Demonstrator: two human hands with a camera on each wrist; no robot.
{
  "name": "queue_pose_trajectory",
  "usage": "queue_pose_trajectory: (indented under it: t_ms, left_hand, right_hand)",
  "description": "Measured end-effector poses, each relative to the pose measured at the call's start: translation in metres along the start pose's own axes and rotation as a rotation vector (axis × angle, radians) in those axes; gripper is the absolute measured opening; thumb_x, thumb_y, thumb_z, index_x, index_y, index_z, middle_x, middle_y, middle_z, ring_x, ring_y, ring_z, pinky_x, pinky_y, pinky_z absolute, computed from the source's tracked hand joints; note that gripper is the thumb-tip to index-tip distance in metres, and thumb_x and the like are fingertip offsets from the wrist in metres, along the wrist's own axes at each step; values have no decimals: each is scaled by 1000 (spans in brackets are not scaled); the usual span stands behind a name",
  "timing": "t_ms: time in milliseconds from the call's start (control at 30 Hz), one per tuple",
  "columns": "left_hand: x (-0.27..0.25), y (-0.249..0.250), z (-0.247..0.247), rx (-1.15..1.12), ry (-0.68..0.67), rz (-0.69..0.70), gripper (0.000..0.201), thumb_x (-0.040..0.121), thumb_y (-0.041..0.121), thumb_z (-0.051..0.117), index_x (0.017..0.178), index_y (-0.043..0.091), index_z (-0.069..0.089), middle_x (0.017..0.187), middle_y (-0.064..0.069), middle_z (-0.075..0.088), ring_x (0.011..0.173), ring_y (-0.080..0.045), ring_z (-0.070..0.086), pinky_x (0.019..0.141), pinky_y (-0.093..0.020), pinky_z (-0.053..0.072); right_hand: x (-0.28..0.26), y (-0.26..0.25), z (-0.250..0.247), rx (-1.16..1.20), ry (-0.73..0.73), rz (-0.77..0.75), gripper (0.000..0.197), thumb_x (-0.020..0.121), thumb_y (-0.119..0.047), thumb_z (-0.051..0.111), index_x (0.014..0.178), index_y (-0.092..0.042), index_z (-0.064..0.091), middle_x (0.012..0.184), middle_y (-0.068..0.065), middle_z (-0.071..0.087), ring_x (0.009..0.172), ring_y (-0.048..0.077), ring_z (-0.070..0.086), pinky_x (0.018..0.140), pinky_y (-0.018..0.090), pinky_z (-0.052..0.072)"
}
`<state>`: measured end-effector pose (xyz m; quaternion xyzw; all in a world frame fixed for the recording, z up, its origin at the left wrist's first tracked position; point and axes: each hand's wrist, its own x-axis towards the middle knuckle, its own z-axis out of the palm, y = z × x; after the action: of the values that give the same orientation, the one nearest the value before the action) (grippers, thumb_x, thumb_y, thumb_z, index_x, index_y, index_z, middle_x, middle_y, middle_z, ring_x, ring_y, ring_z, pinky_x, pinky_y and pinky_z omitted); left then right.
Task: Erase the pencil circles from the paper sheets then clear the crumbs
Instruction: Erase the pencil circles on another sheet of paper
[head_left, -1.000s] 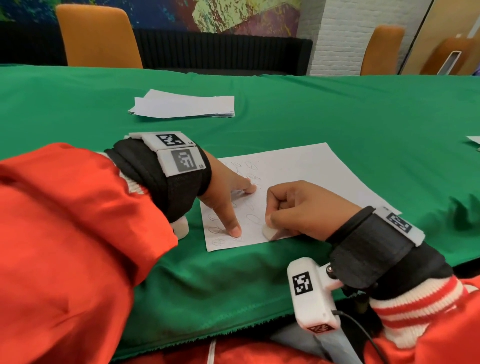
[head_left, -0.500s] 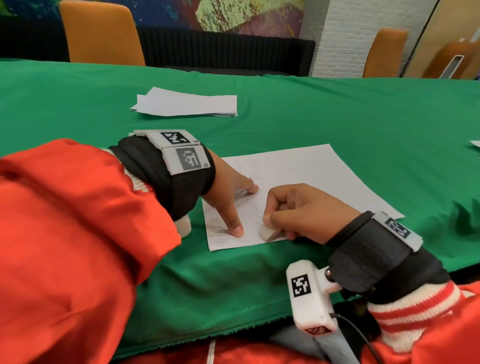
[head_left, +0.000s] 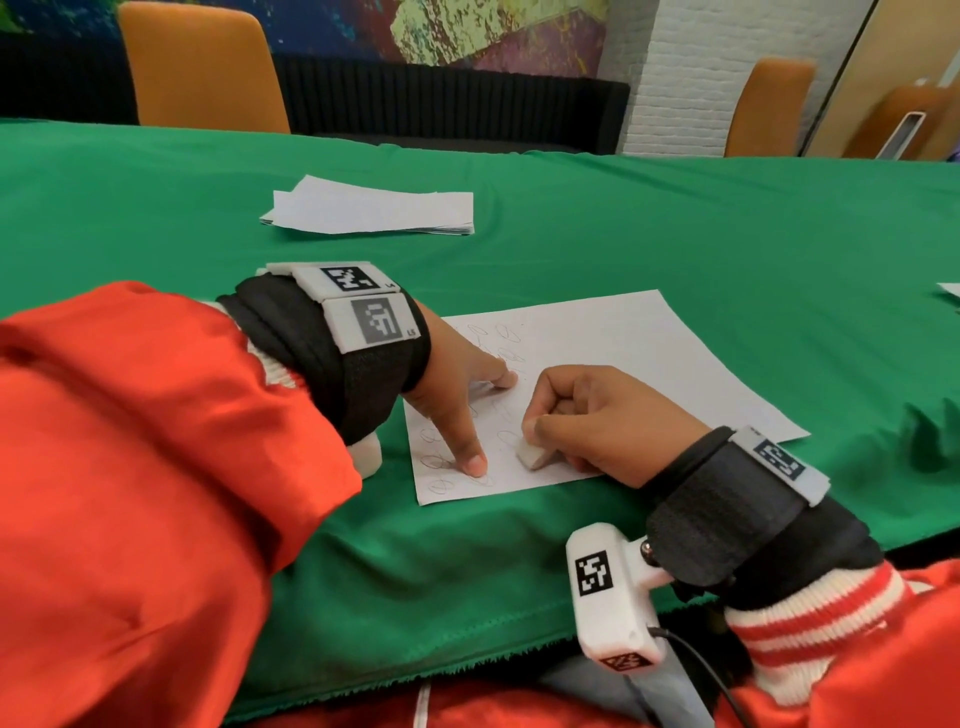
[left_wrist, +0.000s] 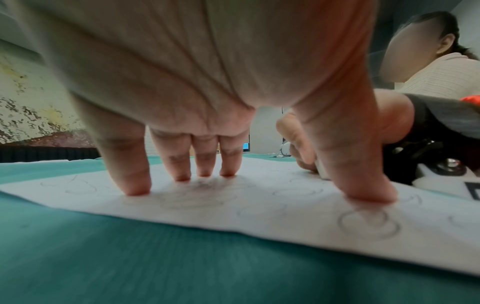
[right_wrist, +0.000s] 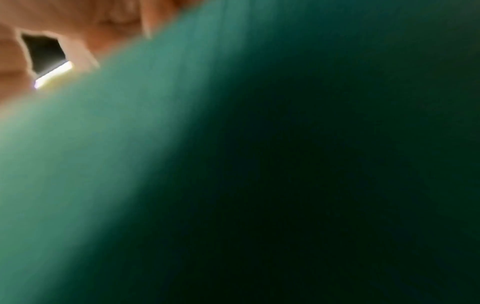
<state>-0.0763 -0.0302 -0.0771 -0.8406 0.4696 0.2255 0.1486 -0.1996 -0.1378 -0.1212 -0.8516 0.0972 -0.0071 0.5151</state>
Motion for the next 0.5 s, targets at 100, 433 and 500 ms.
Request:
queue_pose_trajectory:
  t_ms: [100,433,500]
  left_hand:
    - [1,0,1,0,-2,6,101,75,52,71,151,29,9,156,7,19,141,-15,24,115,-32,20]
    - [1,-2,1,-3,1,9,102,73,53,72,151,30,11,155,6,22,139,-16,27,114,-33,22]
    - [1,-1,0,-1,2,5,101,73,53,72,151,30,11,155,6,23,139,-16,28,114,-33,23]
  right_hand:
    - [-2,-1,-4,9,-96,16,24,84,5,57,65,-10,53,44,-5,55,36,0,46,40,10,33]
    - [-2,-2,-5,-40,-99,29,24,81,4,57,64,-11,54,46,-3,55,39,3,48,42,12,36]
    - [0,-1,-4,-20,-35,28,24,82,6,54,65,-11,52,42,-5,55,39,1,53,40,11,36]
